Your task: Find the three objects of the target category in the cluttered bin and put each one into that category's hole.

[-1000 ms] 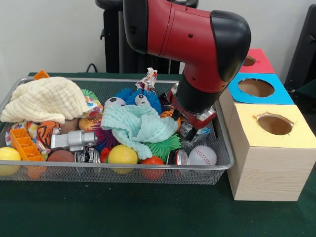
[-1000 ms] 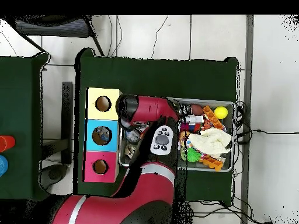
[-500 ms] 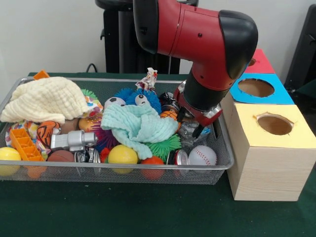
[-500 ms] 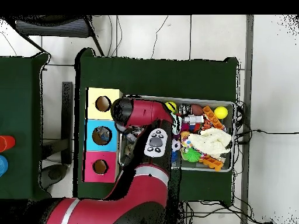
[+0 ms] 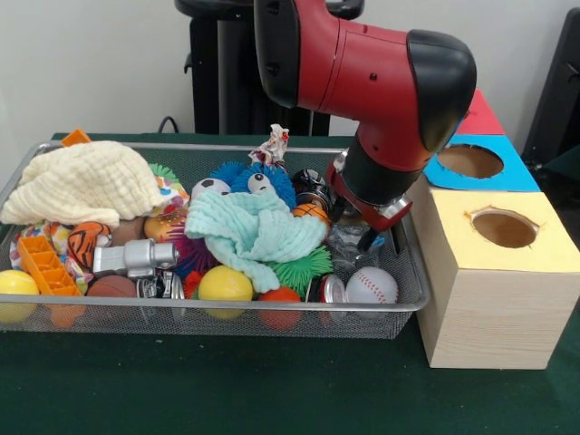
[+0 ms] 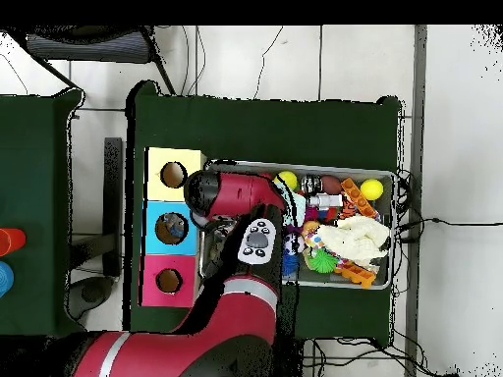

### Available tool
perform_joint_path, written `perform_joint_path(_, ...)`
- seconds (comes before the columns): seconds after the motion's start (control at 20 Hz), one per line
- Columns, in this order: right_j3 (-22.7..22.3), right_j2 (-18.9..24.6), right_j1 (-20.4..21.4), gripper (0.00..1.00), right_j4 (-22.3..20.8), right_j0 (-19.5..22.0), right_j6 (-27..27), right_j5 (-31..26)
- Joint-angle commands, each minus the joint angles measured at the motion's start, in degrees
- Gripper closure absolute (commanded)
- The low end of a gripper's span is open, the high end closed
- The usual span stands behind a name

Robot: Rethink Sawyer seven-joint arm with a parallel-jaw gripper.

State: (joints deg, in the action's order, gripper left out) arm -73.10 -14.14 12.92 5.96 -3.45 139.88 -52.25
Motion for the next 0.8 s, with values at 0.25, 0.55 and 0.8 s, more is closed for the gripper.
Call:
perform_joint_path(0.25, -3.1, 5.7, -3.9, 0.00, 4.4, 1.4, 8.5, 2.2)
perform_joint_path(0.55, -5.4, 5.7, -1.9, 0.00, 5.5, 2.0, 7.8, 4.8)
perform_joint_path(0.8, -5.3, 5.8, -1.6, 0.00, 6.3, 2.6, 6.9, 4.9)
